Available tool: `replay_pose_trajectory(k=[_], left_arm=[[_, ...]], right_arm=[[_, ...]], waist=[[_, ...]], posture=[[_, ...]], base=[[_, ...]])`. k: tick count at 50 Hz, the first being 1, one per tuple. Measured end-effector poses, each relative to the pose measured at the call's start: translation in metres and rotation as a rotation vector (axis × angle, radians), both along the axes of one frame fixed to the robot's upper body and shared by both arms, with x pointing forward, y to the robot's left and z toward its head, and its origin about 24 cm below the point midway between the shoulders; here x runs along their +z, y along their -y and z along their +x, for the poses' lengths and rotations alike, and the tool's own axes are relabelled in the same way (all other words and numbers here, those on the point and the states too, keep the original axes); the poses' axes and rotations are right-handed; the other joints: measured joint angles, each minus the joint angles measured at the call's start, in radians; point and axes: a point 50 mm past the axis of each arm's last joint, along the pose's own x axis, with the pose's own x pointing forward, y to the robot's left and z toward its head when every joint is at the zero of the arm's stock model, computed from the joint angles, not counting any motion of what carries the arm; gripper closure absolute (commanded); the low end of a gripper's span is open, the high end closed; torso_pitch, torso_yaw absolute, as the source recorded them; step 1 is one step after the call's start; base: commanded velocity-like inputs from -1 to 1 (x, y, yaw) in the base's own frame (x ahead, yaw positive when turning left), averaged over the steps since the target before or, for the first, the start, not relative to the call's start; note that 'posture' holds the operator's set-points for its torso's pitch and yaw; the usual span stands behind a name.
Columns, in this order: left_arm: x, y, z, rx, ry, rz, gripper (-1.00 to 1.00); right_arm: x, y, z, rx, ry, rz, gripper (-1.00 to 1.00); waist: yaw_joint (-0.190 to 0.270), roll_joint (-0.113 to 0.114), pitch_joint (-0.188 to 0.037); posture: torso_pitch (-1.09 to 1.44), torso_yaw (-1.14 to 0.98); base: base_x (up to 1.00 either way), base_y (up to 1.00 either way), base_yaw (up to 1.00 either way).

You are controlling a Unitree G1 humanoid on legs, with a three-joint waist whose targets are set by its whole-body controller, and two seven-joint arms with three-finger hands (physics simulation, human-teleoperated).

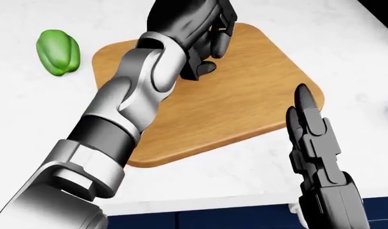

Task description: Place the avocado, onion, tomato and bell pepper on the cutting board.

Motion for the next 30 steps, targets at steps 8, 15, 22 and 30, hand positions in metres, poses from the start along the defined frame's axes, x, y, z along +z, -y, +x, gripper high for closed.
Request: replay_pose_trajectory(k=[8, 15, 22, 30], left_arm=[[0.004, 0.000, 0.000, 0.013, 0.003, 0.014, 0.18], [-0.002, 0.001, -0.001, 0.004, -0.008, 0.032, -1.00], [0.012, -0.001, -0.002, 0.002, -0.016, 0.027, -1.00], [0.138, -0.024, -0.013, 0.006, 0.059, -0.117, -1.00]], right_arm=[[-0.001, 0.000, 0.000, 0.000, -0.003, -0.002, -1.00], [-0.001, -0.001, 0.001, 0.004, -0.004, 0.000, -1.00], [-0.003, 0.000, 0.002, 0.005, -0.009, 0.004, -1.00], [-0.004, -0.001, 0.002, 0.009, -0.016, 0.007, -1.00]], waist=[[0.001, 0.001, -0.002], [0.000, 0.000, -0.005], [0.000, 0.000, 0.001], [-0.001, 0.001, 0.013]], posture=[[0.00, 0.00], [0.00, 0.00], [0.00, 0.00], [0.00, 0.00]], base=[[0.00, 0.00, 0.00], [0.00, 0.00, 0.00], [0.00, 0.00, 0.00], [0.00, 0.00, 0.00]])
